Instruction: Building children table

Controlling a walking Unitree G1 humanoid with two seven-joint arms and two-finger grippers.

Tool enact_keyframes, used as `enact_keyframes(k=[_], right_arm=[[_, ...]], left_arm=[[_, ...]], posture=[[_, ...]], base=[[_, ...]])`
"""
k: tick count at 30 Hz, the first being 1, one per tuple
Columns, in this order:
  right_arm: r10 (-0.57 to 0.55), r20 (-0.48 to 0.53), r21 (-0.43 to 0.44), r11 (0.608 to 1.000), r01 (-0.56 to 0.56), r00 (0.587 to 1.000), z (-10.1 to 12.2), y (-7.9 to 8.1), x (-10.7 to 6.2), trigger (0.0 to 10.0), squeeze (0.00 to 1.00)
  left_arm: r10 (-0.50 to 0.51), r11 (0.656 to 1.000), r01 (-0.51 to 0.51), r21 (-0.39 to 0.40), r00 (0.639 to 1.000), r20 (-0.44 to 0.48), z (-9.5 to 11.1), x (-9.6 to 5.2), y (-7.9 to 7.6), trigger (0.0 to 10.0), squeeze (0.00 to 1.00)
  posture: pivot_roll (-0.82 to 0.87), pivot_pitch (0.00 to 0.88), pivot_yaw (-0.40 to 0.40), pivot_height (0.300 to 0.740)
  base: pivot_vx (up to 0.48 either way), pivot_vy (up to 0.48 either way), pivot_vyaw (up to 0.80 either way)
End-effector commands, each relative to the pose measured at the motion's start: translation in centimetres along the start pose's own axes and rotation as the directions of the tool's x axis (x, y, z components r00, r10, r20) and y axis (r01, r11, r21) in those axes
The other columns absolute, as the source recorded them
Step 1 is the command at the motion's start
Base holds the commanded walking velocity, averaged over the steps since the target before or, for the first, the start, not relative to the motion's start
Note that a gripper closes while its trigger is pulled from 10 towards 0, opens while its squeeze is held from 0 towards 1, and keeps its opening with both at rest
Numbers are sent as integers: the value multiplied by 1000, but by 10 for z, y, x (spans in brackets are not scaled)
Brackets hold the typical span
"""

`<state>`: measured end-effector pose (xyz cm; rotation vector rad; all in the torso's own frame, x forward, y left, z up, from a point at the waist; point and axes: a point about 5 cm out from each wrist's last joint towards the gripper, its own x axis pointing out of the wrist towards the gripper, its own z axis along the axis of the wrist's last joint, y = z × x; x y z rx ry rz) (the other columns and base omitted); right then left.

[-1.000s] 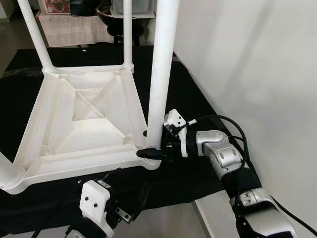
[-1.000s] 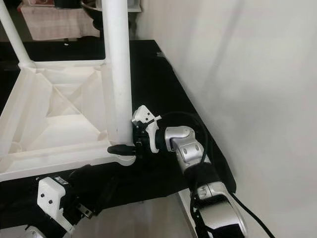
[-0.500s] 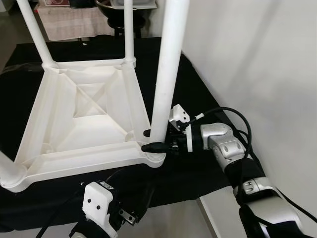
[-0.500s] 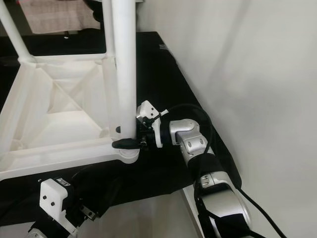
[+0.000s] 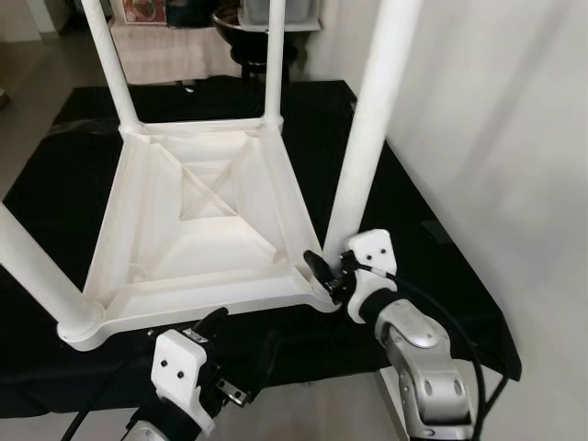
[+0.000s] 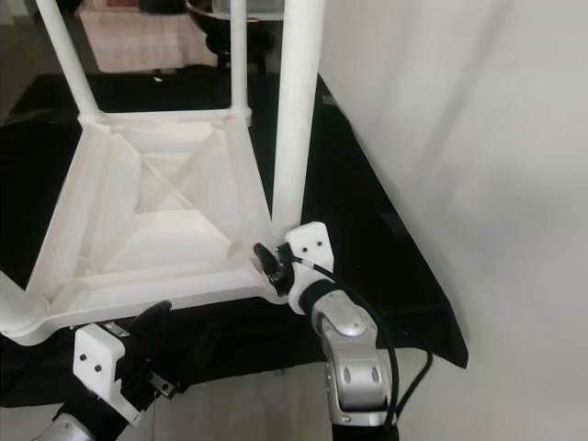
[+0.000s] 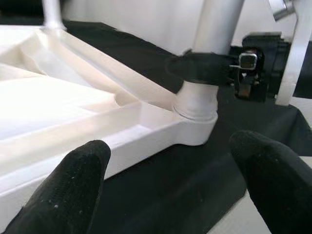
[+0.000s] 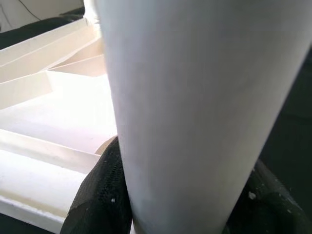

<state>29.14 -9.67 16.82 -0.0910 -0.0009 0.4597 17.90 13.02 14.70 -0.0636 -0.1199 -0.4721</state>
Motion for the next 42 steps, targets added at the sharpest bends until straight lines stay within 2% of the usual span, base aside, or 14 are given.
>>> enact_keyframes(k=[1, 4, 5, 6, 7, 8, 11, 15, 19, 20, 21, 30, 31, 42], right_arm=[[3, -94, 21, 1000, -2, 996, -22, 3, 2, 0, 0], [19, -87, 47, 999, -15, 996, -21, 5, 5, 0, 0], [57, -71, 82, 995, -51, 996, -18, 5, 9, 10000, 0], [57, -71, 82, 995, -51, 996, -18, 5, 9, 10000, 0], [108, -57, 112, 988, -101, 993, -11, 9, 11, 10000, 847], [187, -20, 139, 973, -183, 982, -2, 12, 15, 10000, 1000], [239, 5, 152, 959, -237, 971, 4, 15, 16, 10000, 1000], [599, 93, 0, 799, -602, 795, 30, 17, 25, 10000, 1000], [714, 31, -138, 696, -705, 699, 31, 12, 28, 10000, 1000], [761, 0, -156, 640, -752, 648, 32, 8, 31, 10000, 298], [791, -19, -165, 601, -782, 612, 32, 5, 32, 10000, 31], [874, -44, -78, 479, -874, 483, 42, -3, 47, 10000, 0], [886, -40, -61, 459, -887, 461, 42, -4, 48, 0, 0], [910, -5, -60, 413, -909, 414, 43, -12, 41, 0, 0]], left_arm=[[-10, 1000, 10, -3, 1000, -10, -3, 0, 1, 10000, 0], [-6, 1000, 6, -1, 1000, -8, -4, 1, 2, 10000, 0], [2, 1000, -2, 2, 1000, -6, -4, 2, 3, 10000, 0], [2, 1000, -2, 2, 1000, -6, -4, 2, 3, 10000, 0], [8, 1000, -8, 3, 1000, -4, -5, 3, 5, 10000, 0], [11, 1000, -11, 4, 1000, -3, -5, 4, 5, 10000, 0], [11, 1000, -11, 4, 1000, -2, -5, 4, 5, 10000, 0], [14, 1000, -14, 3, 1000, 3, -5, 4, 4, 10000, 0], [16, 1000, -16, 2, 1000, 5, -5, 3, 3, 10000, 0], [16, 1000, -16, 1, 1000, 5, -5, 3, 2, 10000, 0], [16, 1000, -16, 0, 1000, 4, -4, 2, 2, 10000, 0], [16, 1000, -16, -3, 1000, -2, -3, -4, -1, 10000, 0], [16, 1000, -16, -4, 1000, -4, -2, -5, -2, 10000, 0], [12, 1000, -12, -7, 1000, -10, -2, -6, -3, 10000, 0]], posture=[[49, 116, -87, 740], [46, 110, -85, 740], [52, 103, -87, 740], [52, 103, -87, 740], [50, 100, -87, 740], [48, 98, -89, 740], [48, 98, -89, 740], [46, 102, -96, 740], [50, 110, -93, 740], [52, 119, -95, 740], [53, 119, -95, 740], [71, 150, -93, 740], [71, 151, -93, 740], [64, 152, -84, 740]], base=[[0, 0, 0], [0, 0, 0], [0, 0, 0], [0, 0, 0], [0, 0, 0], [0, 0, 0], [0, 0, 0], [0, 0, 0], [0, 0, 0], [0, 0, 0], [0, 0, 0], [0, 0, 0], [0, 0, 0], [0, 0, 0]])
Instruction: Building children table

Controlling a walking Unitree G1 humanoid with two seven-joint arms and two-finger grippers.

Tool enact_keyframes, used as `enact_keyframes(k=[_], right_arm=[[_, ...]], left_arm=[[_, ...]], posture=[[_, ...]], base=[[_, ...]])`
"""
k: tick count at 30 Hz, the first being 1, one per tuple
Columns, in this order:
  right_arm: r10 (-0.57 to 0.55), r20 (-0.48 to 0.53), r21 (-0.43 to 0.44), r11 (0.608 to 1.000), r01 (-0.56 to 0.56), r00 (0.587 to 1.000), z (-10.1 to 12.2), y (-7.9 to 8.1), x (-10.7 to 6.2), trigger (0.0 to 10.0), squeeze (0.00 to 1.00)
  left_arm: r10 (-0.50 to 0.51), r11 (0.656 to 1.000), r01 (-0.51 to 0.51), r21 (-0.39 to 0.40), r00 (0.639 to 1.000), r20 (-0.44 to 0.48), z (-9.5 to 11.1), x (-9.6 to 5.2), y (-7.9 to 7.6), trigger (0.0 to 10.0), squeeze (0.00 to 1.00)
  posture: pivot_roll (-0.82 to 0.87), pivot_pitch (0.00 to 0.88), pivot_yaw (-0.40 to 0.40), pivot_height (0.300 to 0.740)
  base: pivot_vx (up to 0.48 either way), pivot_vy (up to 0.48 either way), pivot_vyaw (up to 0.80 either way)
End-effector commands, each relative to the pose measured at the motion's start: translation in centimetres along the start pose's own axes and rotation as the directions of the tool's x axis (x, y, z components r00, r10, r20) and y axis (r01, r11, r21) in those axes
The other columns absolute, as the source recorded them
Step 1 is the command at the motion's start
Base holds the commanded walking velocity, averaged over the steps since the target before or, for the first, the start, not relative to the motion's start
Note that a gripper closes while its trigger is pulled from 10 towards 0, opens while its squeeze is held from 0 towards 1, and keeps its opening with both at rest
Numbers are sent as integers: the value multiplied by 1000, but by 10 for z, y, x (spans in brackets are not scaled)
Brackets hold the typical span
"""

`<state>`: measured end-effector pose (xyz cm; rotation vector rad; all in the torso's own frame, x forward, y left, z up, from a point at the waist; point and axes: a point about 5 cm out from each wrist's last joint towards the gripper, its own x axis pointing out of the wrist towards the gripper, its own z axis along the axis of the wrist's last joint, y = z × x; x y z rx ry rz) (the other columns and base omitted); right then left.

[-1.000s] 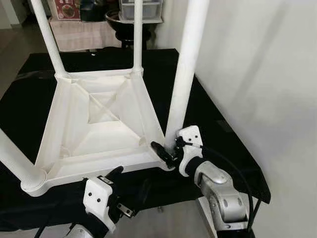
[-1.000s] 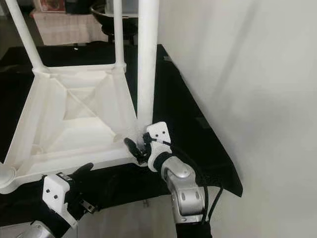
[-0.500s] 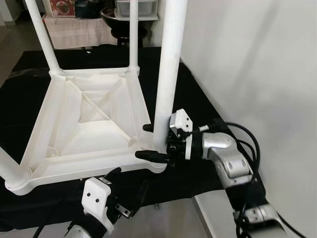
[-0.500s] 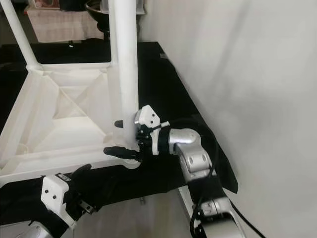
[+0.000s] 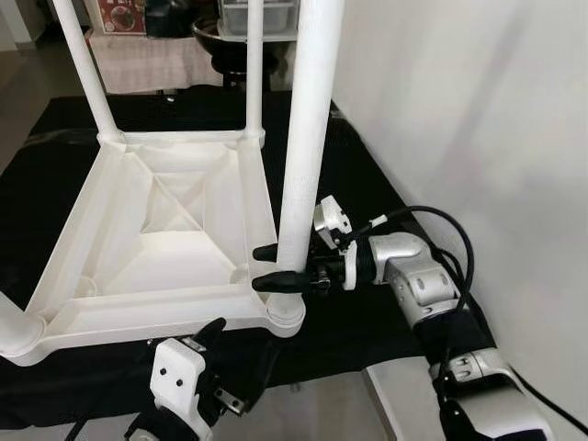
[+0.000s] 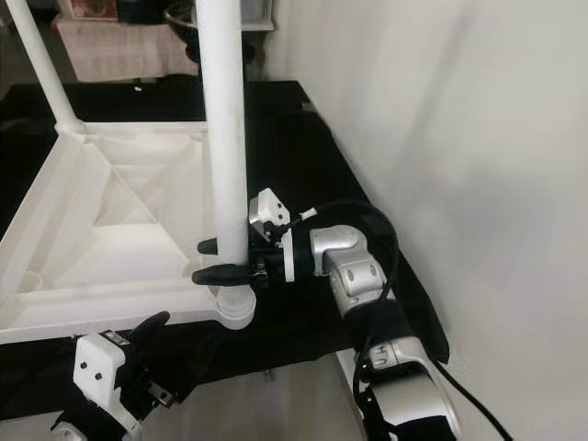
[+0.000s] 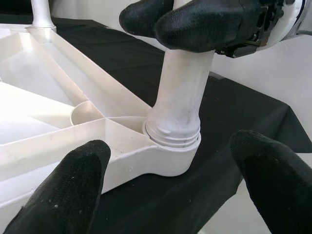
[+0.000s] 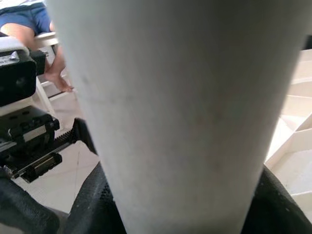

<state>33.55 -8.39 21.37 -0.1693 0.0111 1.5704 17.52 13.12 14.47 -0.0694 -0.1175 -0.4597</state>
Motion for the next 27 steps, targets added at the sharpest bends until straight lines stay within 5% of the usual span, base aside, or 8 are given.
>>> enact_keyframes(k=[1, 10, 11, 14, 24, 25, 26, 27], right_arm=[[-42, 19, -7, 999, 42, 999, -3, 7, -11, 0, 0], [-435, 27, 51, 900, 434, 900, -17, 14, -20, 0, 0], [-775, -1, 62, 631, 773, 632, -30, 15, -23, 0, 0], [-882, -85, 66, 459, 886, 463, -53, 58, 1, 0, 0], [-844, -115, 80, 518, 852, 524, -57, 57, 10, 0, 0], [-839, -124, 95, 521, 848, 530, -57, 58, 13, 10000, 0], [-824, -126, 111, 542, 833, 553, -55, 59, 15, 10000, 0], [-818, -129, 119, 549, 827, 561, -54, 61, 17, 10000, 494]], left_arm=[[-1, 1000, 1, -3, 1000, -9, -1, -1, -1, 10000, 0], [3, 1000, -3, -3, 1000, -6, -1, -1, 0, 10000, 0], [4, 1000, -4, -1, 1000, -5, -1, 0, 1, 10000, 0], [2, 1000, -2, 3, 1000, -4, -2, 1, 3, 10000, 0], [11, 1000, -11, -5, 1000, 4, -5, 8, 7, 10000, 0], [14, 1000, -14, -4, 1000, 6, -5, 8, 7, 10000, 0], [15, 1000, -15, -4, 1000, 7, -5, 9, 7, 10000, 0], [14, 1000, -14, -4, 1000, 7, -5, 9, 7, 10000, 0]], posture=[[52, 147, -86, 740], [40, 144, -102, 740], [36, 143, -97, 740], [31, 132, -78, 740], [22, 100, -93, 740], [23, 98, -94, 740], [23, 96, -96, 740], [23, 96, -96, 740]], base=[[0, 0, 0], [0, 0, 0], [0, 0, 0], [0, 0, 0], [0, 0, 0], [0, 0, 0], [0, 0, 0], [0, 0, 0]])
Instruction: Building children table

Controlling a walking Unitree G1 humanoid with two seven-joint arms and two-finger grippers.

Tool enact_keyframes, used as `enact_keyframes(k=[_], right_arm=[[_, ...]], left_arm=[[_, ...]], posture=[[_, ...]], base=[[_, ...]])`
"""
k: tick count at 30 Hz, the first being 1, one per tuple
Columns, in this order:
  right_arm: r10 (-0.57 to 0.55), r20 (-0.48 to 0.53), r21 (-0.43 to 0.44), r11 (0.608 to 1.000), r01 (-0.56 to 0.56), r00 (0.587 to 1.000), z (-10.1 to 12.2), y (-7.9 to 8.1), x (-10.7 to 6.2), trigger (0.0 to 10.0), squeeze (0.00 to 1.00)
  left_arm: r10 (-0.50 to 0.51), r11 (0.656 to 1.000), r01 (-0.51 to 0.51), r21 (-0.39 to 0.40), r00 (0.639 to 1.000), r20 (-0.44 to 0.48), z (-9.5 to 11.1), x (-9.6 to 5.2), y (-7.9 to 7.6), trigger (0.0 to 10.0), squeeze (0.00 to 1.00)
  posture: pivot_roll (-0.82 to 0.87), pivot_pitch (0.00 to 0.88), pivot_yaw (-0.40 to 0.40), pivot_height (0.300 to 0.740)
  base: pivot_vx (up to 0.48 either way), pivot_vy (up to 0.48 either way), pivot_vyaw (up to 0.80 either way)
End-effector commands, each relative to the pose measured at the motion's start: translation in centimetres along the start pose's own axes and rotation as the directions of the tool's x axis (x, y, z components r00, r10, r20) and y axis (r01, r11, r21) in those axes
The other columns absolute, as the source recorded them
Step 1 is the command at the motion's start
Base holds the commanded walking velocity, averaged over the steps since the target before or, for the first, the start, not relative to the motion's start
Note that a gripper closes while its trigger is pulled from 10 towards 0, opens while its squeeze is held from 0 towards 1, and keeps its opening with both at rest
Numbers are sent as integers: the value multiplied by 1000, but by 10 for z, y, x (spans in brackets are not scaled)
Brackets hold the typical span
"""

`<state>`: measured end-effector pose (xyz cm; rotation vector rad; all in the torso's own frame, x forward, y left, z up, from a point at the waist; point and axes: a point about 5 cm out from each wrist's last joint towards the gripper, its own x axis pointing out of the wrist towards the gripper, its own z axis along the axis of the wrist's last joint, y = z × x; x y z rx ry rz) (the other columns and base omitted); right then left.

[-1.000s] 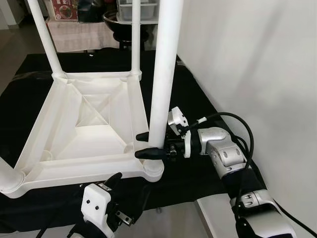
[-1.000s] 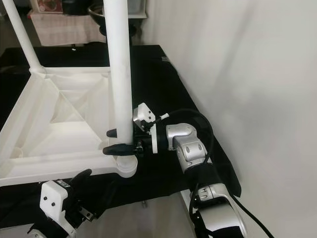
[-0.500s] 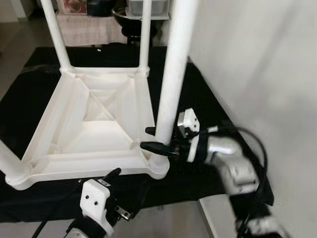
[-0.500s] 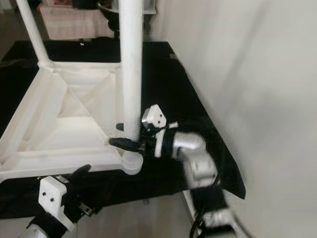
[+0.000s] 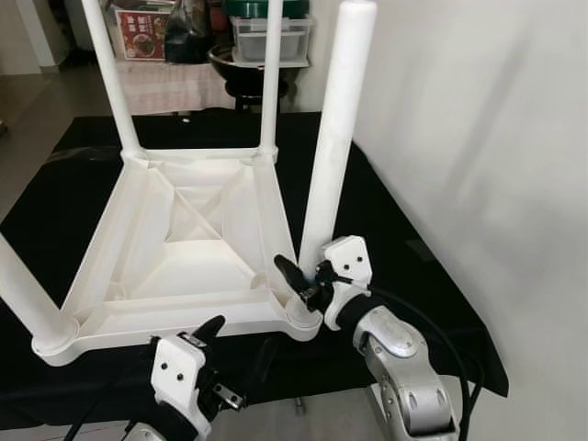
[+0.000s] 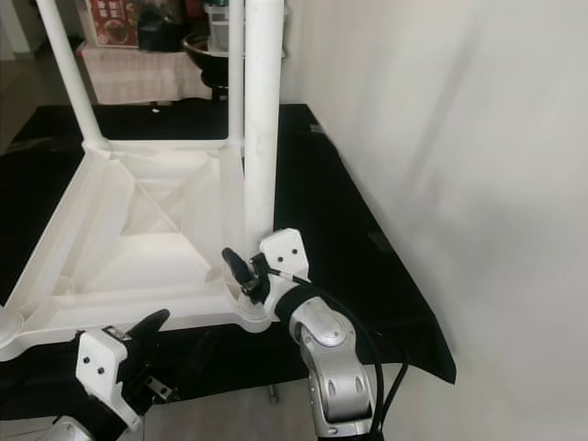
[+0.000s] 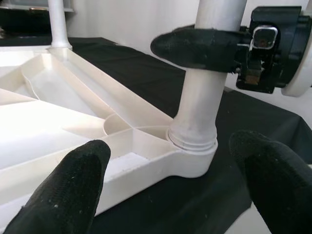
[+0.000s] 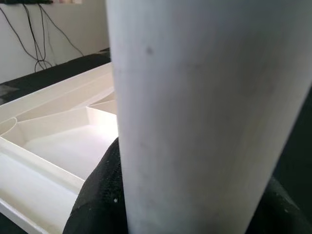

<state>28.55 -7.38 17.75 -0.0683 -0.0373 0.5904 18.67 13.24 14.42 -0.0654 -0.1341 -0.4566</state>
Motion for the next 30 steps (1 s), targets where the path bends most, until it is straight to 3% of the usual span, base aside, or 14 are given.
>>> enact_keyframes(k=[1, 7, 10, 11, 12, 13, 14, 15, 17, 19, 22, 24, 25, 30], right_arm=[[105, -99, 75, 992, -98, 990, -19, 9, -1, 10000, 1000], [328, -15, 84, 942, -326, 945, 0, 8, 8, 10000, 1000], [619, -29, -129, 777, -616, 785, 20, -8, 21, 10000, 1000], [619, -29, -129, 777, -616, 785, 20, -8, 21, 10000, 1000], [654, -57, -158, 740, -653, 754, 22, -12, 23, 10000, 1000], [677, -53, -136, 723, -677, 734, 27, -18, 29, 10000, 624], [677, -53, -136, 723, -677, 734, 27, -18, 29, 10000, 624], [693, -45, -117, 712, -692, 720, 30, -21, 33, 10000, 0], [733, -34, -98, 674, -732, 680, 35, -24, 36, 10000, 0], [802, -44, -83, 591, -802, 596, 43, -26, 40, 10000, 0], [848, -66, -87, 521, -849, 526, 49, -28, 44, 10000, 0], [856, -66, -91, 506, -858, 512, 51, -29, 48, 10000, 0], [862, -60, -89, 498, -862, 504, 52, -31, 50, 8078, 0], [875, -50, -85, 477, -875, 482, 53, -33, 53, 8078, 0]], left_arm=[[9, 1000, -9, -12, 1000, -8, -4, -1, 0, 10000, 0], [4, 1000, -4, -14, 1000, -6, -4, 0, 0, 10000, 0], [5, 1000, -5, -17, 1000, -2, -2, 0, -1, 10000, 0], [5, 1000, -5, -17, 1000, -2, -2, 0, -1, 10000, 0], [5, 1000, -5, -18, 1000, -2, -2, -1, -1, 10000, 0], [4, 1000, -4, -19, 1000, -3, -1, -2, -2, 10000, 0], [4, 1000, -4, -19, 1000, -3, -1, -2, -2, 10000, 0], [4, 1000, -4, -19, 1000, -4, -1, -2, -2, 10000, 0], [4, 1000, -4, -20, 1000, -4, 0, -3, -3, 10000, 0], [6, 1000, -6, -21, 1000, -8, 1, -6, -5, 10000, 0], [8, 1000, -8, -21, 1000, -13, 2, -9, -6, 10000, 0], [7, 1000, -8, -21, 1000, -16, 2, -10, -6, 10000, 0], [7, 1000, -7, -22, 1000, -17, 2, -11, -7, 10000, 0], [7, 1000, -7, -23, 1000, -18, 2, -11, -7, 10000, 0]], posture=[[24, 95, -97, 740], [24, 96, -97, 740], [34, 115, -85, 740], [34, 115, -85, 740], [34, 115, -85, 740], [38, 123, -84, 740], [38, 123, -84, 740], [38, 123, -84, 740], [46, 134, -83, 740], [57, 148, -83, 740], [60, 156, -82, 740], [63, 161, -83, 740], [63, 162, -83, 740], [63, 162, -83, 740]], base=[[0, 0, 0], [0, 0, 0], [0, 0, 0], [0, 0, 0], [0, 0, 0], [0, 0, 0], [0, 0, 0], [0, 0, 0], [0, 0, 0], [0, 0, 0], [0, 0, 0], [0, 0, 0], [0, 0, 0], [0, 0, 0]])
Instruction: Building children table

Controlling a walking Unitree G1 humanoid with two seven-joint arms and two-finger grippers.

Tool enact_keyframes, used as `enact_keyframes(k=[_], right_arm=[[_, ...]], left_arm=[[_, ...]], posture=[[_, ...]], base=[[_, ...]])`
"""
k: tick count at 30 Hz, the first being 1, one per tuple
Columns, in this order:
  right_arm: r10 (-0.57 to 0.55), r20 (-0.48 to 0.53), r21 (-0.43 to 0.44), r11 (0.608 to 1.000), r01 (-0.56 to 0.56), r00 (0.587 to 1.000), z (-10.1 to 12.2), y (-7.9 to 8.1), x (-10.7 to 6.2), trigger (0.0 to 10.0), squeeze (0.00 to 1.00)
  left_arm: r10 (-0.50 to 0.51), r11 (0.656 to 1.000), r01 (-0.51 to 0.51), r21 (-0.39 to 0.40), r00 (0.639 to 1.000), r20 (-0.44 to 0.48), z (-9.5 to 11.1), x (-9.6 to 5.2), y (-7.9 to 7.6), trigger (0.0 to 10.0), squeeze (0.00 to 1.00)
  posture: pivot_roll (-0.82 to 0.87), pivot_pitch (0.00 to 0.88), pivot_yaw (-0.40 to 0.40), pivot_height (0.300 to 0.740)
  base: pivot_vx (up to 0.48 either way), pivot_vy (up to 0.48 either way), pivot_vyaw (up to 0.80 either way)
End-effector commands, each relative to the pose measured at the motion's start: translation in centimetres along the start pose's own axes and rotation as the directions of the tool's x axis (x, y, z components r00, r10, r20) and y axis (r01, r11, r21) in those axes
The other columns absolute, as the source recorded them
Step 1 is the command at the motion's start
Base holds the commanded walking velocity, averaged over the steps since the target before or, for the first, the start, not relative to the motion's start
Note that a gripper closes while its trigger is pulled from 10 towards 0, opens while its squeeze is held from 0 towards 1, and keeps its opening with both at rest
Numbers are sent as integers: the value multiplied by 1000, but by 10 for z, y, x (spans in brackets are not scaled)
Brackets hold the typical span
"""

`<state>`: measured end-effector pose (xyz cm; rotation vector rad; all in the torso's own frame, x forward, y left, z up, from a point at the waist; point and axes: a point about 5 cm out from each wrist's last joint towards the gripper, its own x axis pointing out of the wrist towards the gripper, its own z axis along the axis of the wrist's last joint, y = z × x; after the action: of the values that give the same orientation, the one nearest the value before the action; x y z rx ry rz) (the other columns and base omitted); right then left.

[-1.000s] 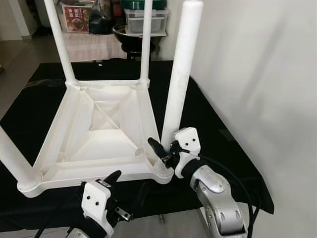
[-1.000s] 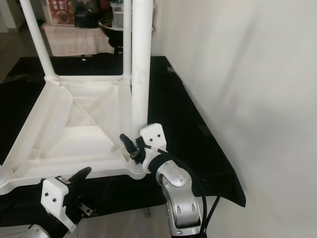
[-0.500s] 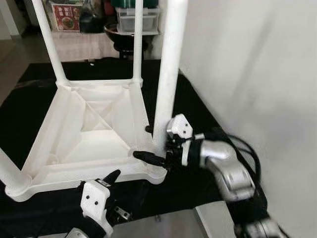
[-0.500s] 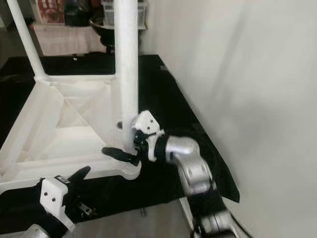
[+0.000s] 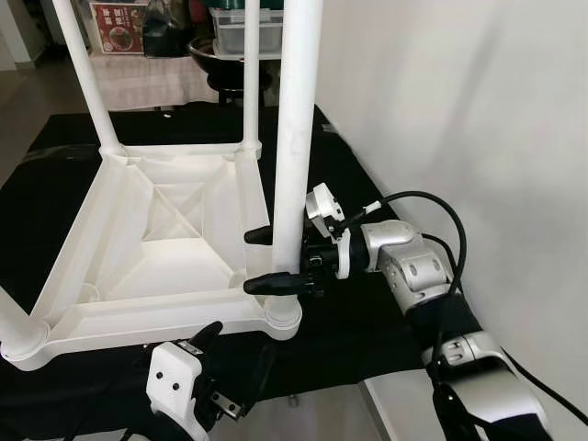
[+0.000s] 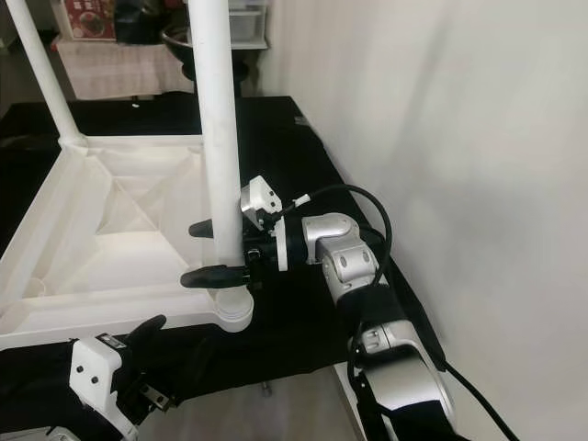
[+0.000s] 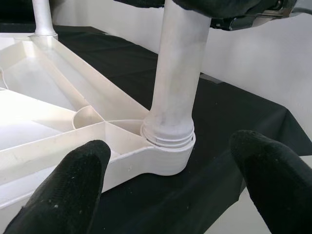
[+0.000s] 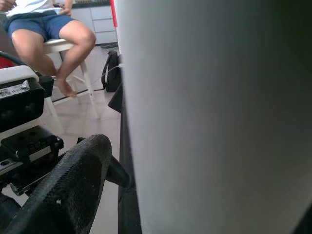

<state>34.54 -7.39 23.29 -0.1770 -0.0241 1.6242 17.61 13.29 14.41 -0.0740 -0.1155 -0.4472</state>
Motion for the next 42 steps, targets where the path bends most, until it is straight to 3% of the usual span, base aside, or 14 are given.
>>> enact_keyframes(k=[1, 10, 18, 20, 22, 29, 30, 31, 32, 35, 36, 37, 39, 42], right_arm=[[41, -4, -13, 999, -41, 999, 1, 0, 4, 0, 0], [-130, 16, -51, 990, 130, 991, -3, 5, -21, 0, 0], [-567, 34, 52, 823, 565, 823, -18, 22, -48, 0, 0], [-937, -71, 75, 336, 939, 341, -54, 45, -50, 0, 0], [-968, -178, 34, 176, 984, 179, -83, 71, -39, 0, 0], [-938, -151, 54, 308, 950, 313, -75, 53, -29, 0, 0], [-914, -165, 69, 363, 929, 370, -75, 53, -22, 4039, 0], [-914, -165, 69, 363, 929, 370, -75, 53, -22, 4039, 0], [-903, -167, 73, 389, 919, 395, -74, 53, -20, 10000, 0], [-871, -169, 90, 451, 888, 460, -73, 52, -14, 10000, 0], [-814, -145, 121, 549, 827, 562, -68, 49, -9, 10000, 0], [-749, -106, 149, 639, 755, 654, -61, 45, -6, 10000, 773], [-632, -28, 147, 764, 629, 774, -43, 44, -3, 10000, 1000], [-532, 9, 104, 843, 528, 847, -30, 42, -5, 10000, 1000]], left_arm=[[-4, 1000, 4, -11, 1000, -2, 1, -1, -3, 10000, 0], [-4, 1000, 4, -15, 1000, 1, 1, 1, -4, 10000, 0], [-8, 1000, 8, -16, 1000, 7, 0, 3, -2, 10000, 0], [-2, 1000, 2, -10, 1000, 8, 0, 2, 0, 10000, 0], [1, 1000, -1, -7, 1000, 8, 0, 3, 1, 10000, 0], [-1, 1000, 1, 1, 1000, 2, -2, 5, 3, 10000, 0], [5, 1000, -5, 3, 1000, 6, -2, 6, 3, 10000, 0], [5, 1000, -5, 3, 1000, 6, -2, 6, 3, 10000, 0], [10, 1000, -10, 5, 1000, 8, -2, 6, 3, 10000, 0], [15, 1000, -15, 5, 1000, 10, -2, 6, 3, 10000, 0], [17, 1000, -17, 5, 1000, 11, -2, 7, 3, 10000, 0], [16, 1000, -16, 4, 1000, 11, -2, 7, 3, 10000, 0], [13, 1000, -13, 2, 1000, 11, -2, 7, 2, 10000, 0], [11, 1000, -11, 1, 1000, 12, -2, 7, 2, 10000, 0]], posture=[[64, 164, -84, 740], [43, 154, -85, 740], [13, 149, -104, 740], [11, 146, -101, 740], [20, 137, -81, 740], [29, 118, -97, 740], [28, 113, -100, 740], [28, 113, -100, 740], [28, 113, -100, 740], [31, 114, -100, 740], [35, 113, -103, 740], [37, 112, -105, 740], [37, 112, -105, 740], [37, 113, -104, 740]], base=[[0, 0, 0], [0, 0, 0], [0, 0, 0], [0, 0, 0], [0, 0, 0], [0, 0, 0], [0, 0, 0], [0, 0, 0], [0, 0, 0], [0, 0, 0], [0, 0, 0], [0, 0, 0], [0, 0, 0], [0, 0, 0]])
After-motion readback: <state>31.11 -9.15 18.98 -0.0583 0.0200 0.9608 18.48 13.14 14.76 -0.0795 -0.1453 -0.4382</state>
